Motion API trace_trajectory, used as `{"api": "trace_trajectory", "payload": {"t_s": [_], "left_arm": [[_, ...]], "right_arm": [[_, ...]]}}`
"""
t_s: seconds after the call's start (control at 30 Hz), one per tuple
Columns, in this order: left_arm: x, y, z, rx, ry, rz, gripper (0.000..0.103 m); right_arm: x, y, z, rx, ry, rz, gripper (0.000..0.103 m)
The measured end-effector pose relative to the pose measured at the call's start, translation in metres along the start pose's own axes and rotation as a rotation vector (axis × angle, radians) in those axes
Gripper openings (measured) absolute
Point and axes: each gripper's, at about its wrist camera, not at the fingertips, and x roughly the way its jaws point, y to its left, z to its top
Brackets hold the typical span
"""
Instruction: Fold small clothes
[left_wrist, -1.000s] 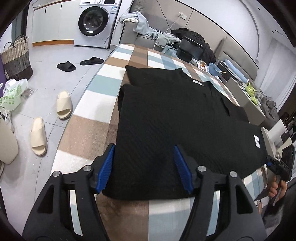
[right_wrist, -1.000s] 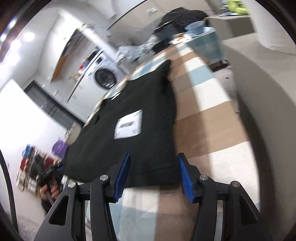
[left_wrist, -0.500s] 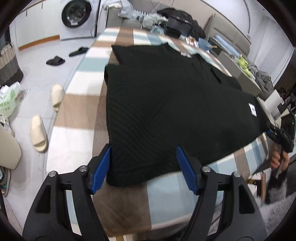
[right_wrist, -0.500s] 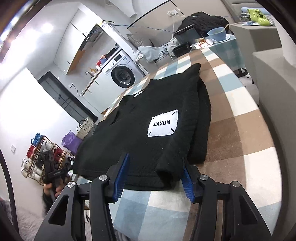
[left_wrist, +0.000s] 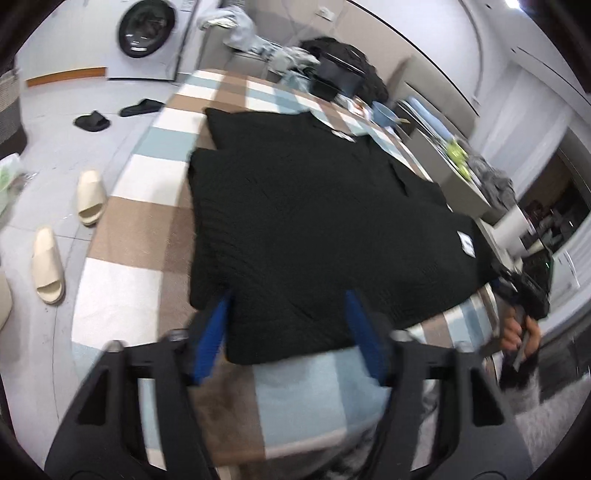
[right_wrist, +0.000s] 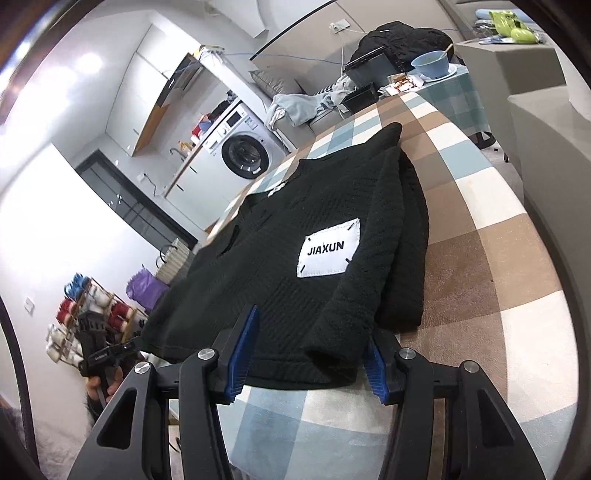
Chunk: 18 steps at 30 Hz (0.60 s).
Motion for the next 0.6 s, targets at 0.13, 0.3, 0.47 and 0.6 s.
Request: {"api": "trace_trajectory", "payload": {"t_s": [0.13, 0.3, 0.47, 0.6], "left_arm": [[0.006, 0.013, 0.003, -0.051, -0.045, 0.016, 0.009], [-0.003, 0.016, 0.014, -0.062, -0.133, -0.004, 0.006], [-0.012, 0.011, 0.046, -0.076, -0.217, -0.038, 0.006], [-0.008, 0.01, 0.089, -0.074, -0.275, -0.055, 0.006]], "right_arm": [[0.007, -0.018, 0.003, 0.141, -0.034, 0.039, 0.028], [0.005, -0.013, 0.01, 0.147, -0.082, 0.002, 0.009], [-0.011, 0.007, 0.034, 0.116, -0.186, 0.051, 0.008], [-0.007, 0.019, 0.07, 0.103, -0.243, 0.045, 0.008]]}}
